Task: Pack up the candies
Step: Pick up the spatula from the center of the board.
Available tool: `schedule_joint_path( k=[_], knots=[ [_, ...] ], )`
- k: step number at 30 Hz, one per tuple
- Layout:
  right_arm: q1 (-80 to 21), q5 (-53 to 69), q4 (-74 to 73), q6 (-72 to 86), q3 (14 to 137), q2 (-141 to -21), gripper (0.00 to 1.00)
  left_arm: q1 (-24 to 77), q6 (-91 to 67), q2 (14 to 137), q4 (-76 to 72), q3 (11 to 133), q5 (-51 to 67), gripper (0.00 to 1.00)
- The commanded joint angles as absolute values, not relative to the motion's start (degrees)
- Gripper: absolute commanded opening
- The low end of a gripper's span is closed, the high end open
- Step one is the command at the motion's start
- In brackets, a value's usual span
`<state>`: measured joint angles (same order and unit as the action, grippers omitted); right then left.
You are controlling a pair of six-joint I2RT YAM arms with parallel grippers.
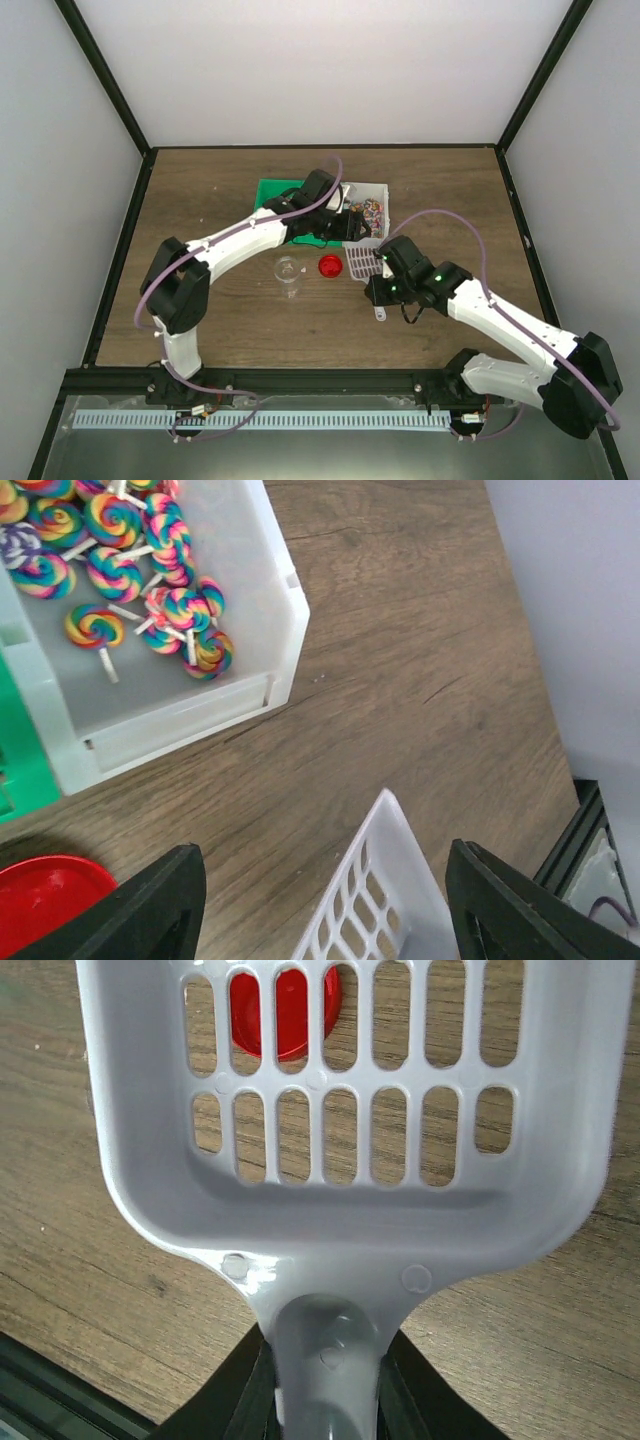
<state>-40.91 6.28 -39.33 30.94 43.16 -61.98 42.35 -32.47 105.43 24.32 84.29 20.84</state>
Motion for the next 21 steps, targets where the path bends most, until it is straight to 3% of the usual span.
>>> schedule_joint_path(
  k=[1,4,11,21],
  knots=[
    [-41.4,7.2,-38.1,29.4,45.1,-60.0,0.16,42.2,-32.0,108.2,23.0,87.0,24.6,0.65],
    [-41.4,7.0,-38.3,29.2,45.2,-59.4,0.16,42.2,-32.2,108.6,23.6,87.4,24.9,0.59],
    [-41.4,7.5,-37.8,28.6,45.5,-59.7,0.16,42.1,-30.7,108.8,25.3,87.6,25.3,0.31],
    [-41.4,7.0,-37.0,28.4,45.5,-61.1,0.15,42.1,-29.8,108.3,26.2,86.3,26.8,0.04]
  ],
)
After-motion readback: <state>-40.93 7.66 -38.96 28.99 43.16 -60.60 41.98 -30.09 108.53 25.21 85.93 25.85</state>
